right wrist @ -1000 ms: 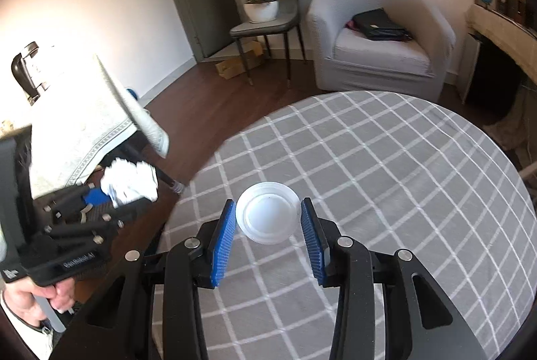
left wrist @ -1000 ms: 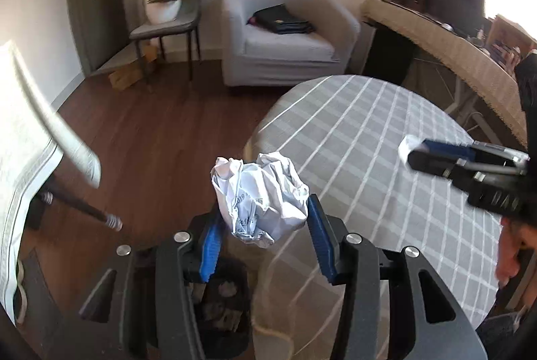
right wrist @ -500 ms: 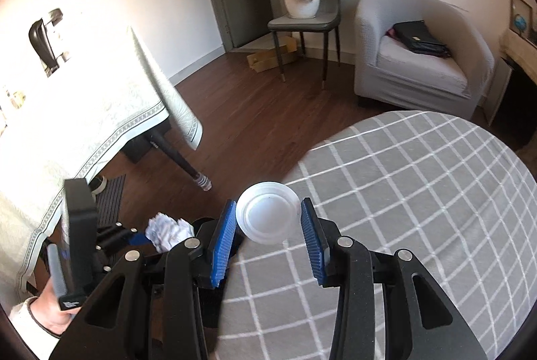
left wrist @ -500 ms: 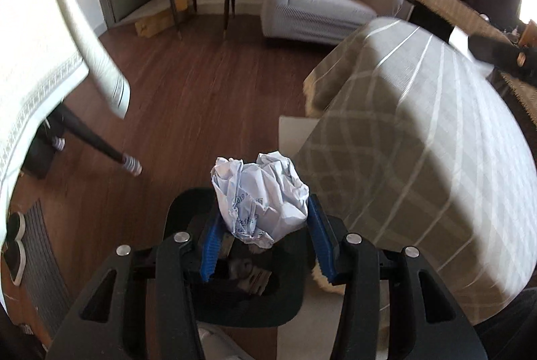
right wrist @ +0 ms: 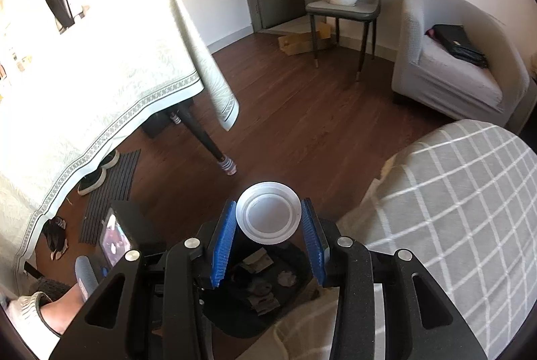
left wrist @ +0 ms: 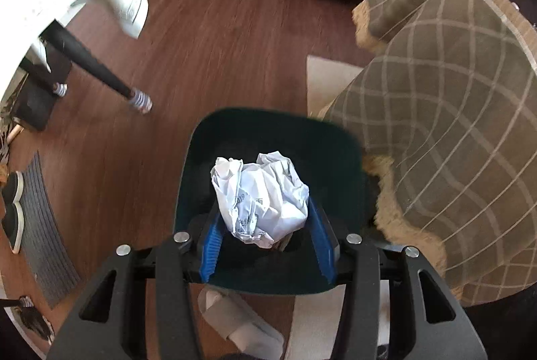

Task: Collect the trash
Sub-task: 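Carry the paper ball and white cap over the green bin with both grippers, then open both grippers to drop the paper ball and cap into the bin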

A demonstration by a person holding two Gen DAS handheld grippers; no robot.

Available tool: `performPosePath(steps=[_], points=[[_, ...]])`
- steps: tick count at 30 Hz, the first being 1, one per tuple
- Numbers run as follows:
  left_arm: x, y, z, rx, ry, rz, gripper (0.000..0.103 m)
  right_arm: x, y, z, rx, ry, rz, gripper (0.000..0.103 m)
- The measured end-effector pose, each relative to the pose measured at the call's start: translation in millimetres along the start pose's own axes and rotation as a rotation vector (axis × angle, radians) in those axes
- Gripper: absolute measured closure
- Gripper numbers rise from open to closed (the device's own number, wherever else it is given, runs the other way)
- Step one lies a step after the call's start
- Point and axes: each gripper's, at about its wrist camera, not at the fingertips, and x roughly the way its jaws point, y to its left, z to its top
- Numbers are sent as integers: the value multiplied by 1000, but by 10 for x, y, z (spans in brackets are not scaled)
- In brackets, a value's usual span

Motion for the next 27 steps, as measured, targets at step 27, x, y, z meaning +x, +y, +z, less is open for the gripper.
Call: performPosePath(steps=[27], points=[[-961,613,-26,-87,-246,-34,59,1178,542,-312,-76,219,-15,63]])
